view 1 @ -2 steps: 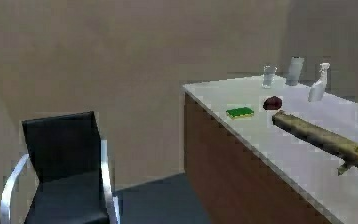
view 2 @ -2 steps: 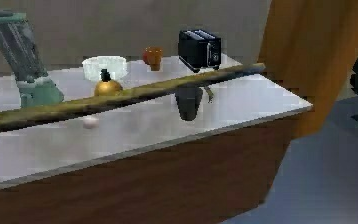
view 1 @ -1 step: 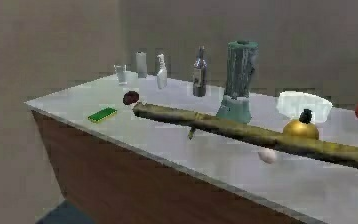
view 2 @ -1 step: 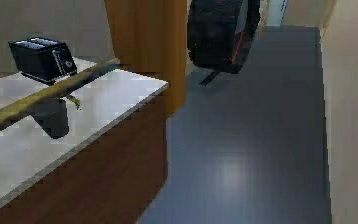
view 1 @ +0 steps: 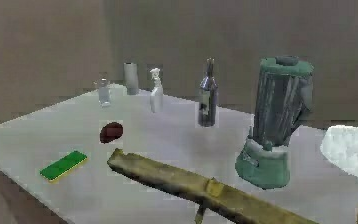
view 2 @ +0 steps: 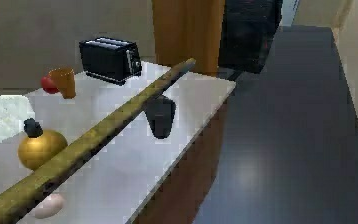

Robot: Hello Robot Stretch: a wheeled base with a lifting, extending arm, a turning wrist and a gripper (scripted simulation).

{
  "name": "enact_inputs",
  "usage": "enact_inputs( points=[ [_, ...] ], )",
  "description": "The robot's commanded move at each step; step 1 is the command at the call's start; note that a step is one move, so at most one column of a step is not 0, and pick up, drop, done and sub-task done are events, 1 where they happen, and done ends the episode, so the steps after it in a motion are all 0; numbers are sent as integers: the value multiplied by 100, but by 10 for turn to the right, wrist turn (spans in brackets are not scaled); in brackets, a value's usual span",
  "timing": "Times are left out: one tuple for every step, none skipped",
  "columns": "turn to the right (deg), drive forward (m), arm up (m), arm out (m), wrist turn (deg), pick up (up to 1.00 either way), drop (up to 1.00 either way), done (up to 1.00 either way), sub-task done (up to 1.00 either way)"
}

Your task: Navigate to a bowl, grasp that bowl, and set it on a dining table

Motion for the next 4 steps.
enact_inputs(
  points=[
    [-390, 0, 0, 0, 0, 0, 0, 0, 0],
    [0, 0, 50, 0, 0, 0, 0, 0, 0],
    [0, 0, 38, 0, 0, 0, 0, 0, 0],
    [0, 0, 0, 50, 0, 0, 0, 0, 0]
  ],
)
